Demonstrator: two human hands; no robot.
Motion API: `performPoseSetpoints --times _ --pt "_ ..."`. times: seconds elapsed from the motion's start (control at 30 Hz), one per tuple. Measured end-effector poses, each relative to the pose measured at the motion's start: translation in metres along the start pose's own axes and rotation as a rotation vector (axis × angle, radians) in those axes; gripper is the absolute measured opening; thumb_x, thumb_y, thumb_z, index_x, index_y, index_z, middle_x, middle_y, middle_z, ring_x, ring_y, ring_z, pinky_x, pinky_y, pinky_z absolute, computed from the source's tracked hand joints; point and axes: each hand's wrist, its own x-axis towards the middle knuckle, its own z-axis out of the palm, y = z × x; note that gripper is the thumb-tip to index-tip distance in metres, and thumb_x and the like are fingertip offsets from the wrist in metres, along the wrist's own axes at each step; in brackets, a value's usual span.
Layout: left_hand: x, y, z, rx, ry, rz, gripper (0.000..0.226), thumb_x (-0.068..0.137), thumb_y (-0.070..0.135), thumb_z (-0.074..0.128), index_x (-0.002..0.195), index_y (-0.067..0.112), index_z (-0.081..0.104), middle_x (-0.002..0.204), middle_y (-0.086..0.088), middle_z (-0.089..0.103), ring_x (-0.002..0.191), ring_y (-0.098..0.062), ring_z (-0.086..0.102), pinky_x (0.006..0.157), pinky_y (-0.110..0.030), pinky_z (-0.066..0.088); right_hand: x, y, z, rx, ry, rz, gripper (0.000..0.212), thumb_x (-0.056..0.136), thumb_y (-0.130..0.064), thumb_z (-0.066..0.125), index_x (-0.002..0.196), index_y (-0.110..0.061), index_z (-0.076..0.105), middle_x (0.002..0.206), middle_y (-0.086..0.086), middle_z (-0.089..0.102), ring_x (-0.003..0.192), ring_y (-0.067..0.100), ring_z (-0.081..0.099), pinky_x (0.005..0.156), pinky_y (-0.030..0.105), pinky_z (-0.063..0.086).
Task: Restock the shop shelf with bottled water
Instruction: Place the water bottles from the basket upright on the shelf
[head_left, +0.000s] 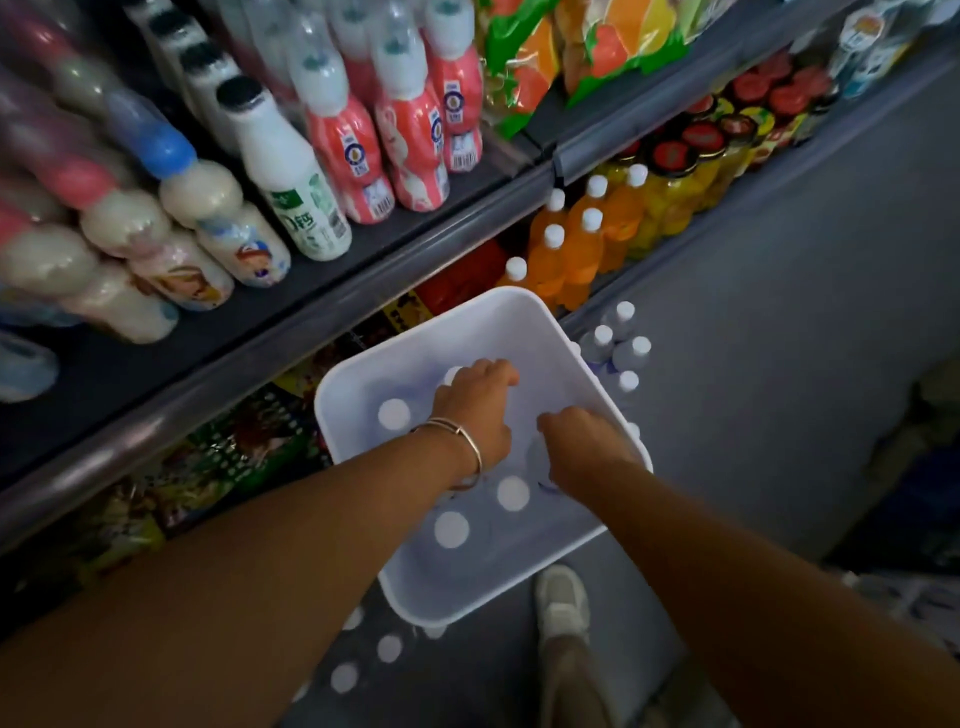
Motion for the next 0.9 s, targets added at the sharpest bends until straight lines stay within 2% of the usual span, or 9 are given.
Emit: performPoseSetpoints --times 0.17,0.4,0.57,0.63,0.7,0.73,0.8,0.87,0.9 --pt "0.004 -0.009 0.002 -0.016 -0.005 -0.029 0.049 0.084 0.012 0.061 0.129 0.017 0.04 0.134 -0.006 0.043 0.125 -0.026 0.042 0.104 -0.043 0.038 0.016 -0.004 0.004 0.259 -0.022 0.095 0.051 0.081 -0.024 0.069 0.126 -0.018 0.047 0.124 0.01 0.056 0.116 0.031 0.052 0.094 0.039 0.048" --pt "-0.007 0.001 -0.023 0.022 -0.033 -0.029 0.051 0.085 0.013 0.061 0.131 0.018 0.039 0.137 -0.005 0.042 0.126 -0.027 0.041 0.104 -0.044 0.038 0.0 -0.005 -0.019 0.195 0.045 0.006 0.047 0.085 -0.024 0.063 0.128 -0.017 0.046 0.125 0.009 0.055 0.116 0.031 0.053 0.096 0.038 0.046" --pt "-0.031 0.03 -0.084 0.024 -0.014 -0.01 0.057 0.084 0.015 0.062 0.134 0.019 0.037 0.14 -0.003 0.04 0.128 -0.025 0.041 0.105 -0.041 0.036 -0.041 -0.021 -0.099 0.167 0.099 -0.126 0.046 0.088 -0.023 0.061 0.13 -0.013 0.047 0.128 0.011 0.054 0.117 0.029 0.053 0.095 0.036 0.047" --pt "-0.045 0.042 -0.119 0.019 0.006 0.016 0.05 0.081 0.015 0.065 0.127 0.016 0.046 0.132 -0.005 0.048 0.123 -0.025 0.048 0.102 -0.039 0.04 -0.065 -0.025 -0.141 0.185 0.118 -0.169 0.046 0.087 -0.024 0.063 0.129 -0.013 0.049 0.128 0.009 0.054 0.117 0.028 0.053 0.092 0.033 0.045" --pt "-0.061 0.055 -0.158 0.016 0.025 0.057 0.036 0.077 0.014 0.066 0.112 0.012 0.056 0.117 -0.008 0.059 0.112 -0.026 0.056 0.092 -0.035 0.046 -0.092 -0.031 -0.185 0.193 0.151 -0.193 0.047 0.082 -0.027 0.068 0.124 -0.013 0.054 0.126 0.009 0.056 0.115 0.027 0.054 0.088 0.031 0.045" --pt "-0.071 0.063 -0.18 0.016 0.026 0.066 0.035 0.075 0.014 0.067 0.108 0.009 0.057 0.112 -0.01 0.062 0.108 -0.027 0.058 0.087 -0.033 0.047 -0.108 -0.035 -0.208 0.187 0.172 -0.2 0.047 0.079 -0.028 0.071 0.121 -0.012 0.056 0.123 0.01 0.057 0.113 0.027 0.056 0.084 0.031 0.046" --pt "-0.096 0.081 -0.226 0.023 0.013 0.083 0.052 0.07 0.02 0.071 0.115 0.004 0.053 0.118 -0.013 0.059 0.111 -0.027 0.056 0.087 -0.032 0.045 -0.142 -0.044 -0.258 0.134 0.207 -0.226 0.039 0.078 -0.029 0.072 0.11 -0.009 0.062 0.11 0.011 0.063 0.102 0.027 0.061 0.075 0.028 0.046" --pt "-0.123 0.098 -0.272 0.031 0.024 0.084 0.062 0.072 0.023 0.073 0.125 0.005 0.046 0.125 -0.011 0.054 0.115 -0.026 0.053 0.09 -0.03 0.041 -0.18 -0.052 -0.309 0.096 0.233 -0.253 0.022 0.079 -0.028 0.072 0.084 -0.008 0.063 0.08 0.009 0.061 0.076 0.022 0.063 0.06 0.026 0.045" --pt "-0.135 0.105 -0.295 0.022 0.028 0.072 0.059 0.075 0.018 0.073 0.126 0.006 0.045 0.124 -0.011 0.055 0.114 -0.027 0.055 0.09 -0.031 0.042 -0.199 -0.057 -0.334 0.111 0.254 -0.258 0.023 0.079 -0.026 0.073 0.072 -0.01 0.059 0.067 0.006 0.056 0.06 0.019 0.061 0.052 0.024 0.045"
